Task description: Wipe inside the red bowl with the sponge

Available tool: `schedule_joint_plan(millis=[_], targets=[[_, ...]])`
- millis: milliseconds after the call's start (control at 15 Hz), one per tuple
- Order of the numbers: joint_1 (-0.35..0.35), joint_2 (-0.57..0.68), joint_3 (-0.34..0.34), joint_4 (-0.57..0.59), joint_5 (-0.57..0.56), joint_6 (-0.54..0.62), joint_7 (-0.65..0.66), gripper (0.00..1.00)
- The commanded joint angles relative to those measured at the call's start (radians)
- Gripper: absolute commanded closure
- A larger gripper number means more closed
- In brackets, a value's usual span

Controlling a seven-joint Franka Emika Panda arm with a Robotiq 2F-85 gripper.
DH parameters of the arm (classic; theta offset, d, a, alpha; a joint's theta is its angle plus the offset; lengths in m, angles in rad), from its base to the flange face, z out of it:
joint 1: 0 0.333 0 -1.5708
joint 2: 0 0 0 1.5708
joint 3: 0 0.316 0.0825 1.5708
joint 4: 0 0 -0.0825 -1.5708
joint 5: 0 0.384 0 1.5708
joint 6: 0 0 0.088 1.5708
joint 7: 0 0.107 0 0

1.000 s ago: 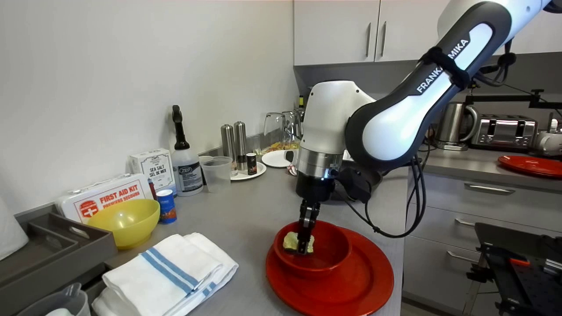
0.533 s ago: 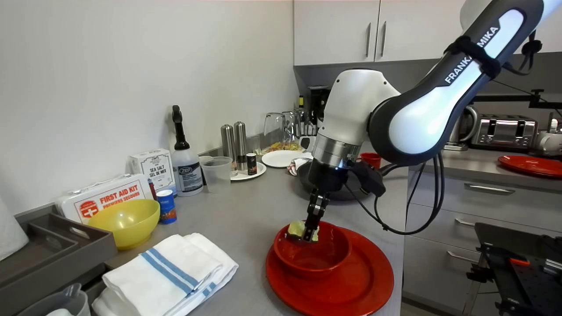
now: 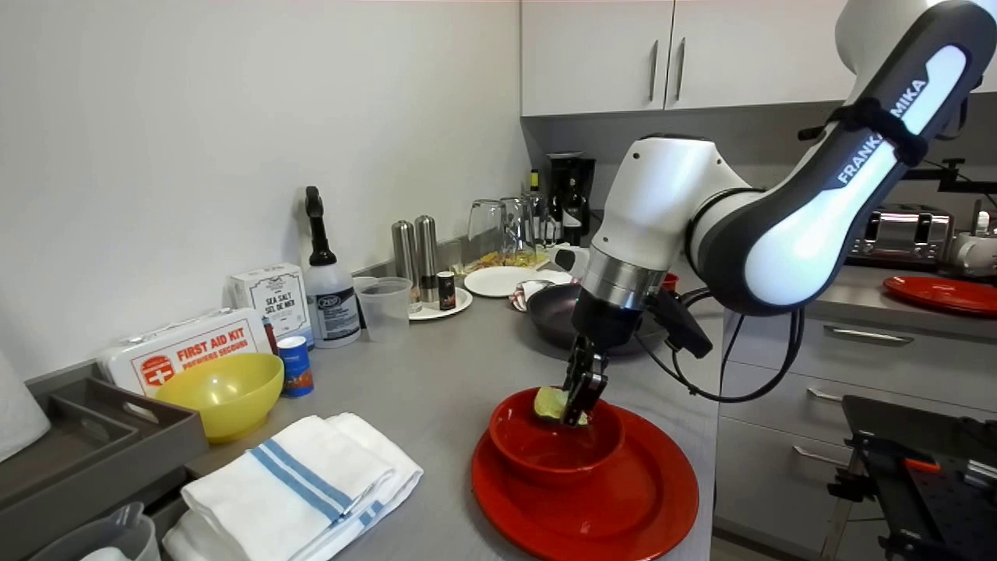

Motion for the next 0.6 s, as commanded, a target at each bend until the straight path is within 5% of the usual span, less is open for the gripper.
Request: schedule_joint_plan(millis=[0,533], targets=[[0.067,-0.018,-0.089,-0.058,-0.171,0.080,0.045,0.75],[0.207,-0.010,-0.243,-0.062,-0.439,0.082,0.168,0.75]])
